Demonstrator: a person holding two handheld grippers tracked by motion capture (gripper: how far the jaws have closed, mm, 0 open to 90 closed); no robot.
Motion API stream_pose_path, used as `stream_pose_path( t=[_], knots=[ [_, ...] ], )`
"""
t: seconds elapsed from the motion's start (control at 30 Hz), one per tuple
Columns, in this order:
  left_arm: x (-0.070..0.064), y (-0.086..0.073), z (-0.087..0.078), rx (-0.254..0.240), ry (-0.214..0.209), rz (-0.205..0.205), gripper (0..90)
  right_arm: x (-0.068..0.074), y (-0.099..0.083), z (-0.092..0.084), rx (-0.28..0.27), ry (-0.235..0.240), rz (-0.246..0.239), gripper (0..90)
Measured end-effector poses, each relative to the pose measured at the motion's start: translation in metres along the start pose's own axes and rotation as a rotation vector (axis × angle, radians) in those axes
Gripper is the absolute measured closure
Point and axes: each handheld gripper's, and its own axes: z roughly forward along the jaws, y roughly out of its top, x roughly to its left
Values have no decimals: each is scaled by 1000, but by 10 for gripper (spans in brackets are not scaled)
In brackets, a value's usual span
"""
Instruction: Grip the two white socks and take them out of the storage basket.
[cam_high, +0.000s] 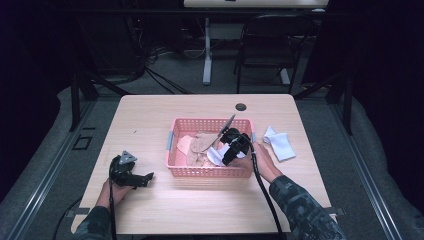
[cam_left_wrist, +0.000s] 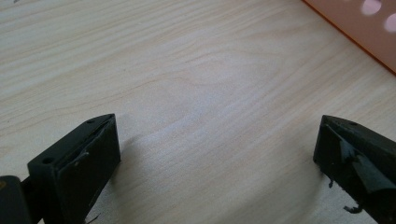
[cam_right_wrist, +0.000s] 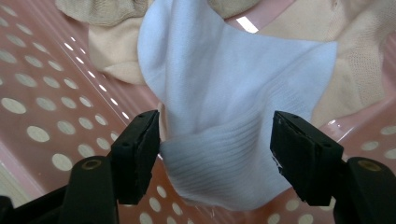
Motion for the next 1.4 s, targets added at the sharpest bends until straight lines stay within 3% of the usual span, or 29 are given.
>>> stream_pose_path(
  t=[0.17,0.2,0.23,0.27,0.37,0.5,0.6,0.97,1.23,1.4],
  knots=[
    [0,0,0,0,-1,1,4,-3,2,5,28,-8,1,477],
    [0,0,0,0,-1,0,4,-3,2,7,33,0,4,552],
    [0,0,0,0,-1,0,4,-3,2,7,33,0,4,552],
    [0,0,0,-1,-1,0,4,-3,1,9,41,-2,-2,635],
    [0,0,0,-1,-1,-1,4,-3,1,11,52,1,-7,713],
    [0,0,0,-1,-2,0,4,-5,-1,7,29,7,-8,800],
    [0,0,0,-1,-1,0,4,-6,-3,1,5,12,-1,804],
    [0,0,0,-2,-1,-2,4,-13,-1,-52,-137,10,-11,809],
    [0,0,0,-2,-1,-2,4,-17,5,-82,-168,-3,-29,831],
    [0,0,0,-1,-1,-1,4,-17,7,-91,-190,-8,-33,835]
  ],
)
